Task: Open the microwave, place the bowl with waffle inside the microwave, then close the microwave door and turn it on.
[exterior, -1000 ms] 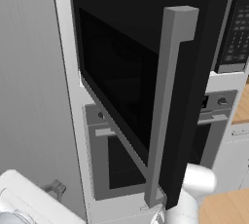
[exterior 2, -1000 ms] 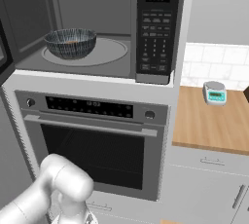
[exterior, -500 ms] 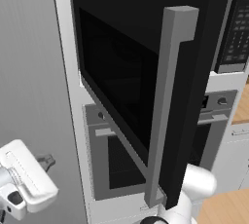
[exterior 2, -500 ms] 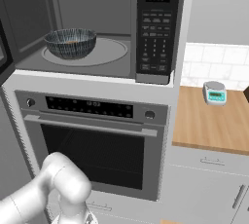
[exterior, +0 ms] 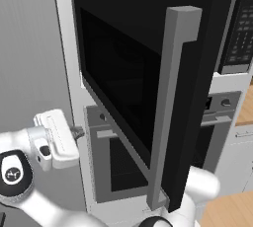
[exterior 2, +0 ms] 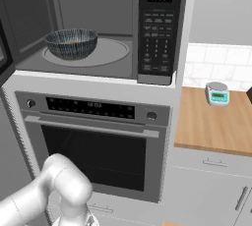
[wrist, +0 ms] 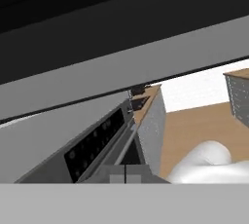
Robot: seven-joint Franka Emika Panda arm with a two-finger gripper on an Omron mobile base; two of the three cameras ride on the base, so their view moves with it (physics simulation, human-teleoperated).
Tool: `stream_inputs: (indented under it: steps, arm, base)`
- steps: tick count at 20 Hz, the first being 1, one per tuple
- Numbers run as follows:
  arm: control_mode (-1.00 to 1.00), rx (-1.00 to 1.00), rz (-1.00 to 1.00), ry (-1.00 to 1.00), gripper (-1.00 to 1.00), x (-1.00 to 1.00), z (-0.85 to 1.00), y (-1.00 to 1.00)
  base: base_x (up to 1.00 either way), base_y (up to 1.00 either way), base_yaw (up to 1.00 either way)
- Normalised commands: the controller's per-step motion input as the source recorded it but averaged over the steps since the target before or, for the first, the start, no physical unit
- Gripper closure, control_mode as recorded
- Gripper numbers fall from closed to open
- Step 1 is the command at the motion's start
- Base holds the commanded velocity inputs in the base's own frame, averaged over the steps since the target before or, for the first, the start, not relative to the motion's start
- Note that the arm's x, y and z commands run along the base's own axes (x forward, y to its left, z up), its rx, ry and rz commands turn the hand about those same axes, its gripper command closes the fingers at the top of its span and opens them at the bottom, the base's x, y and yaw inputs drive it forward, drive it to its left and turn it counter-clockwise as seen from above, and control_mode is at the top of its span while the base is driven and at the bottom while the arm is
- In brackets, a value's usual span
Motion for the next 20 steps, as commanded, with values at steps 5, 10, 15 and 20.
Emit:
stream_inputs:
  steps: [5, 10, 15, 20]
  arm:
    - [-1.0, 0.01, -0.08, 0.0, 1.0, 0.66, 0.15, -1.0]
    - [-1.0, 0.05, -0.01, 0.0, 1.0, 0.63, 0.24, -1.0]
    - [-1.0, 0.08, 0.0, 0.0, 1.0, 0.47, 0.39, -1.0]
    - [-1.0, 0.08, 0.02, 0.0, 1.0, 0.27, 0.35, -0.8]
  base:
    - [0.0, 0.0, 0.0]
    - [0.0, 0.0, 0.0]
    - [0.0, 0.0, 0.0]
    - [0.0, 0.0, 0.0]
